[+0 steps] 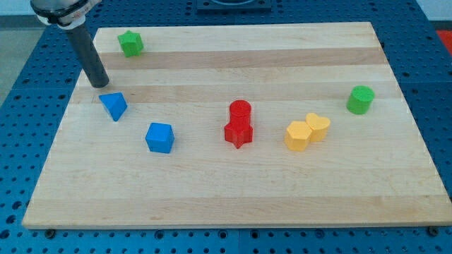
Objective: Push the blue triangle into the blue cube
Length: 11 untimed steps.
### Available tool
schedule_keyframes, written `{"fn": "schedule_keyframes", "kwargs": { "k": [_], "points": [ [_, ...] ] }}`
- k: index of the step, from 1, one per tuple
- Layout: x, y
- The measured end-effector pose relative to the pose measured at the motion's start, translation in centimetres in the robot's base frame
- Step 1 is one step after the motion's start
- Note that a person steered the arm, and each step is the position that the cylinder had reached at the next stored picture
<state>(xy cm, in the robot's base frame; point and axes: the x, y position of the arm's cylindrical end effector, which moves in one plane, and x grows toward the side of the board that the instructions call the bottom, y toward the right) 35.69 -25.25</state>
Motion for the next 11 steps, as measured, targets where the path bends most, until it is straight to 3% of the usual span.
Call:
{"fn": "schedule_keyframes", "kwargs": {
  "k": [1,3,5,7,8,11],
  "points": [
    [1.7,1.7],
    [9.2,7.0],
    [6.9,4.3],
    [9.7,-1.9],
    [12.1,-1.6],
    [12.0,5.9]
  ]
}}
